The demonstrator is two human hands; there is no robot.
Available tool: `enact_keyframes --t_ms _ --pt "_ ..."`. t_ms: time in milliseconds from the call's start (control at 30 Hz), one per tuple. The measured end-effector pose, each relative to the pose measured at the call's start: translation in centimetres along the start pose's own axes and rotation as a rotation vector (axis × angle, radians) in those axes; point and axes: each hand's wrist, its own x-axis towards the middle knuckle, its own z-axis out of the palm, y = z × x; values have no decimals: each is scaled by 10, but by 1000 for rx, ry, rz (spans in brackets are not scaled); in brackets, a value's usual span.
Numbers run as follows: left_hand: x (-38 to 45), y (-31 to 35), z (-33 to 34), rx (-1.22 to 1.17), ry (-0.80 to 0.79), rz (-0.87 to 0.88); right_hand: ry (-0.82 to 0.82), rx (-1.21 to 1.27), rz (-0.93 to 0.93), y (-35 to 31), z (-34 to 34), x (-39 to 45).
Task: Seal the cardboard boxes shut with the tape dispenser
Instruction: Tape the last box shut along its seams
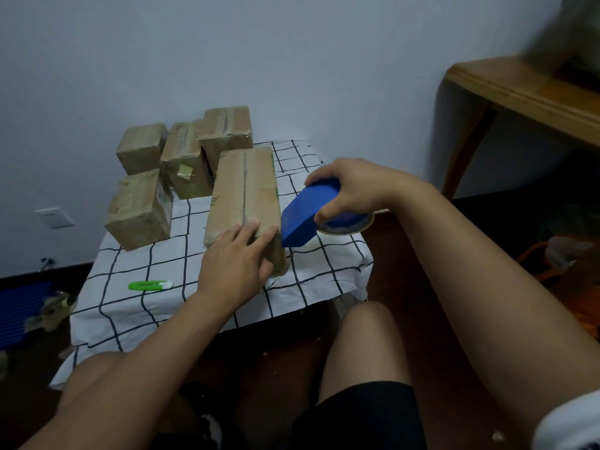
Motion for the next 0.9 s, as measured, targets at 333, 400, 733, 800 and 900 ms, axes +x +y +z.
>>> enact_keyframes --t_ms 333,400,733,800,900 --pt "1 1 -4 32 16 26 -16 -218 195 20 49 -10" --pt "4 2 -3 25 19 31 108 -141 204 29 50 -10" --pt "5 -9 9 56 222 49 574 324 336 18 76 0" --pt "5 -10 12 27 244 48 615 381 341 15 80 2" --pt "4 -9 14 7 239 37 664 445 342 10 80 5"
